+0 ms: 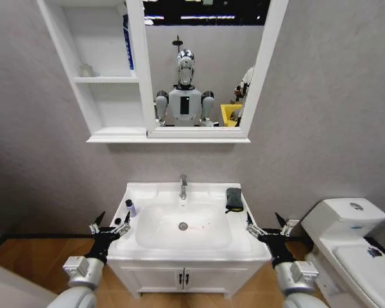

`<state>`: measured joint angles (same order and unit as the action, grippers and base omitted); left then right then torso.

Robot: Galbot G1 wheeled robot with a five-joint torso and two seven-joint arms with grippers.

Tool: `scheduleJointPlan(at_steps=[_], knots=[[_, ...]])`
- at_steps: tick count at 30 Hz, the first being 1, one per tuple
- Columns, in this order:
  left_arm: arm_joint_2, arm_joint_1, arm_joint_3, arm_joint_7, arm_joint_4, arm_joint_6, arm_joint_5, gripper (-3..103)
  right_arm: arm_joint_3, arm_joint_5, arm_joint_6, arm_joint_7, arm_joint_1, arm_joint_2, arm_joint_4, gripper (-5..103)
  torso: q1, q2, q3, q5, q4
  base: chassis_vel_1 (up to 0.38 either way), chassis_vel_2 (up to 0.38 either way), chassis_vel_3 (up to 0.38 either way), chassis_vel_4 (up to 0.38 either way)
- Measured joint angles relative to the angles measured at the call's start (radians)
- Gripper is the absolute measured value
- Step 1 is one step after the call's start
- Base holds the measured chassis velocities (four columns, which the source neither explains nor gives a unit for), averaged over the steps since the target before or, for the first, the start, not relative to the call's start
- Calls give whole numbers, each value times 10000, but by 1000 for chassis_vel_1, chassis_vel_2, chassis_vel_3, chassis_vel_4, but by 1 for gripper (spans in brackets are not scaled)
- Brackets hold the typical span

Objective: Move facial cleanser and shampoo from washbasin to cabinet, then wipe washbasin with towel.

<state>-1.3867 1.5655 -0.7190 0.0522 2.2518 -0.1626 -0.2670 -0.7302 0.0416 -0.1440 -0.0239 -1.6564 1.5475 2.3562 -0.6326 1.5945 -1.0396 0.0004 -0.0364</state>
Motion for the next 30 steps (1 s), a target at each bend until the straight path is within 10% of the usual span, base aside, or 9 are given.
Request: scheduleJointPlan(at_steps=[30], knots=[[-197, 68, 189, 31, -366, 232, 269, 100, 6, -98, 10, 23, -47, 71, -65, 100, 11, 7, 3, -4, -2, 17, -13, -13, 13]])
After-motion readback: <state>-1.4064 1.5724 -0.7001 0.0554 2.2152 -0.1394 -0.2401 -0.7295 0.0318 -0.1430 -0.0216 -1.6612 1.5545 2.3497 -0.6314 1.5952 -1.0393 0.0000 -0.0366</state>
